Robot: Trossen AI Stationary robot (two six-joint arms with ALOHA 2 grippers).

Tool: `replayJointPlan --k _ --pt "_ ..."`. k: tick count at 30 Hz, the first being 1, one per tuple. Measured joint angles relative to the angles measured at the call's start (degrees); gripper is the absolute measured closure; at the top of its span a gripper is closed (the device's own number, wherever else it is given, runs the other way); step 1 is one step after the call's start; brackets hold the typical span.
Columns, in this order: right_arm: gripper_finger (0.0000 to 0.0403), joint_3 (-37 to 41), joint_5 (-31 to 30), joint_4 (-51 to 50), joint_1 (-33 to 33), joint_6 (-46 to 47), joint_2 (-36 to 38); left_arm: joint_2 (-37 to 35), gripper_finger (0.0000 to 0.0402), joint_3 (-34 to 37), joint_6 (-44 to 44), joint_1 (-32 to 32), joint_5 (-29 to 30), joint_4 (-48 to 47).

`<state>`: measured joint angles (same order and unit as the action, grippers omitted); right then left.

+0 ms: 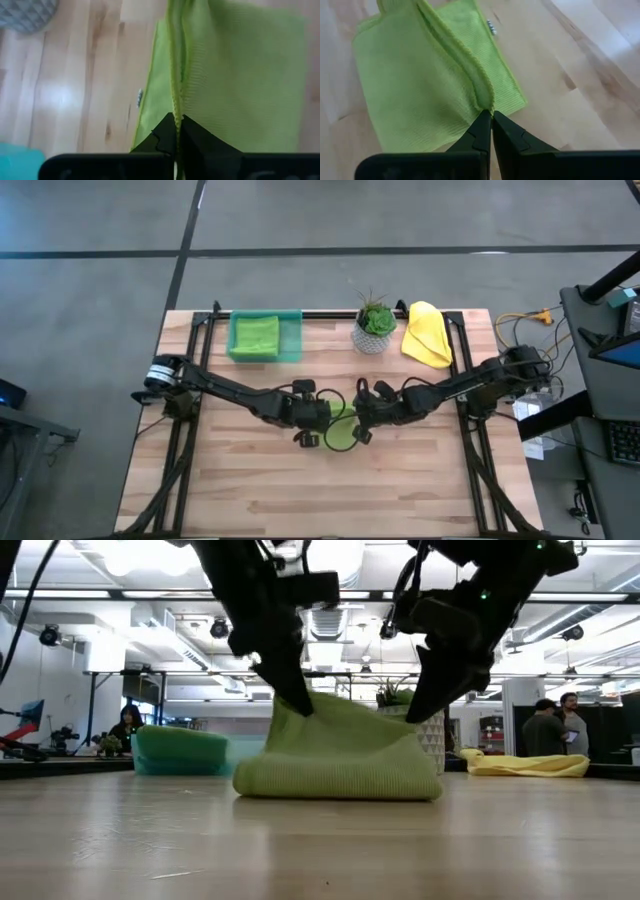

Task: Fold microfiber towels
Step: Fold the yellow-green microfiber cloth, then put the yellow-green microfiber cloth into the blue bin

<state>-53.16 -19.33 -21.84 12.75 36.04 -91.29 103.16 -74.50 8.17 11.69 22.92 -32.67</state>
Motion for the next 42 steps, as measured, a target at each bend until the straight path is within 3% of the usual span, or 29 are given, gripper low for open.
replayJointPlan --k 17,27,29,32,35,42 --pt "0.0377 0.2 1.8 1.9 -7.0 -4.6 -4.2 4.5 0.0398 1.0 -0.1 -6.9 -1.6 0.7" --pt "0.0284 0.2 1.8 3.6 -10.9 -6.5 -1.8 1.5 0.0294 4.3 -1.7 -10.9 1.6 -3.0" --pt "0.027 0.8 4.8 6.7 -10.8 -8.2 -1.6 0.6 0.0278 4.3 -1.5 -11.8 1.6 -4.4" --pt "0.0256 3.4 14.6 17.7 -9.4 -10.7 -1.9 -0.5 0.027 4.6 -1.5 -12.5 1.0 -4.3" --pt "0.0247 6.2 18.3 25.1 -7.2 -12.6 -3.2 -0.8 0.027 4.9 -1.5 -13.2 -5.7 -4.3" --pt "0.0202 7.4 17.7 27.4 -2.5 -19.2 -3.9 -0.9 0.0269 10.5 0.4 -13.4 -20.1 6.8"
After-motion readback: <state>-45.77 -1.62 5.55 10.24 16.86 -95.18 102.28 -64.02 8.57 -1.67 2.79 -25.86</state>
